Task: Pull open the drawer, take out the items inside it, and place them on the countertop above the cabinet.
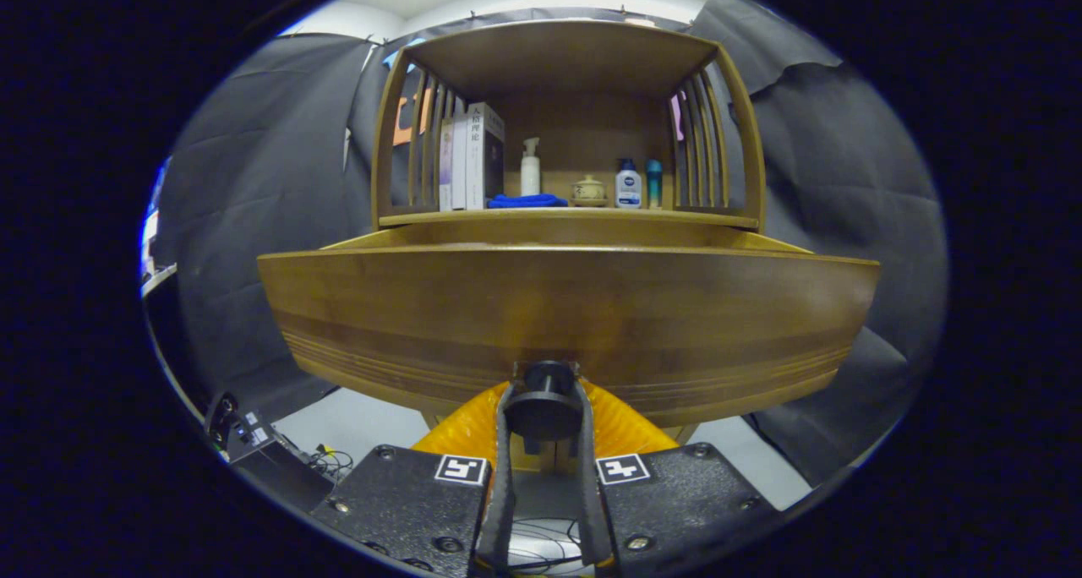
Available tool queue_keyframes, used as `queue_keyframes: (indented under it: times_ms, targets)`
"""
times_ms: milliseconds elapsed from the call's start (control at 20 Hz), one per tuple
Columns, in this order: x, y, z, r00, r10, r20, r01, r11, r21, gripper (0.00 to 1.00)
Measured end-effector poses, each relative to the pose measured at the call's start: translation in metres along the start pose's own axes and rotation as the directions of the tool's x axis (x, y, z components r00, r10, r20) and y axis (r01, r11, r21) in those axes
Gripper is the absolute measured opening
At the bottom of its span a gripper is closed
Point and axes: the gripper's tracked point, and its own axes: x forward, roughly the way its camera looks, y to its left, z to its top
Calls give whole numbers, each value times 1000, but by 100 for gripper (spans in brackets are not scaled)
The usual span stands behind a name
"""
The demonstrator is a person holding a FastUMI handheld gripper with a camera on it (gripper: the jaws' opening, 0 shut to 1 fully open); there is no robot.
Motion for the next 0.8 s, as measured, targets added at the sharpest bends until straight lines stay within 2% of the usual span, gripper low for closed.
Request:
queue_keyframes:
  times_ms: [250, 400, 450, 500, 700, 800]
  targets:
    - [-8, 3, -6, 998, 32, -55, -31, 999, 5, 34]
    - [-22, 1, 3, 992, 78, -98, -75, 996, 42, 49]
    - [-27, -1, 12, 991, 92, -97, -88, 995, 44, 51]
    - [-32, -6, 21, 991, 99, -93, -96, 995, 39, 59]
    - [-57, -11, 66, 990, 129, -62, -129, 992, 8, 75]
    - [-67, -5, 90, 986, 161, -54, -161, 987, 3, 76]
